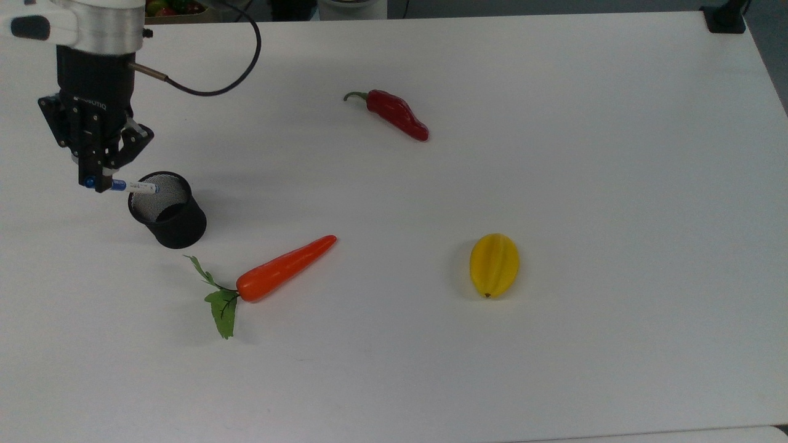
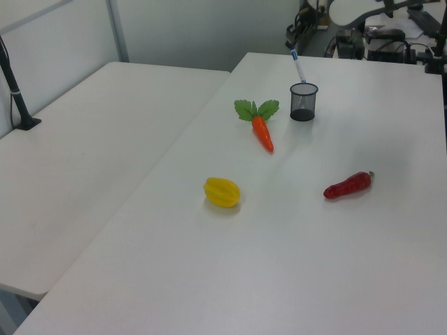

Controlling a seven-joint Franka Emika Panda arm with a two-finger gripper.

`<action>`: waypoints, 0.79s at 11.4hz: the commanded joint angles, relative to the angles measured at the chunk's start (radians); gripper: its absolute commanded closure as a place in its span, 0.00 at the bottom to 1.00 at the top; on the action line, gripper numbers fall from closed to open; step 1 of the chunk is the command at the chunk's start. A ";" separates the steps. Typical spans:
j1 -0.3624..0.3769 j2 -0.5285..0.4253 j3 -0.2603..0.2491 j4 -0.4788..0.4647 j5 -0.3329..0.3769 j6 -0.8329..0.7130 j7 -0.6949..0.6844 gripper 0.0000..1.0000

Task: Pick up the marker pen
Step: 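Lift the marker up out of the pen cup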

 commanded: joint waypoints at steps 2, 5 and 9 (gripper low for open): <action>0.021 -0.100 0.010 -0.028 0.017 -0.130 0.005 0.84; 0.103 -0.108 0.033 -0.033 0.017 -0.268 0.028 0.84; 0.221 -0.102 0.034 -0.045 0.017 -0.452 0.053 0.84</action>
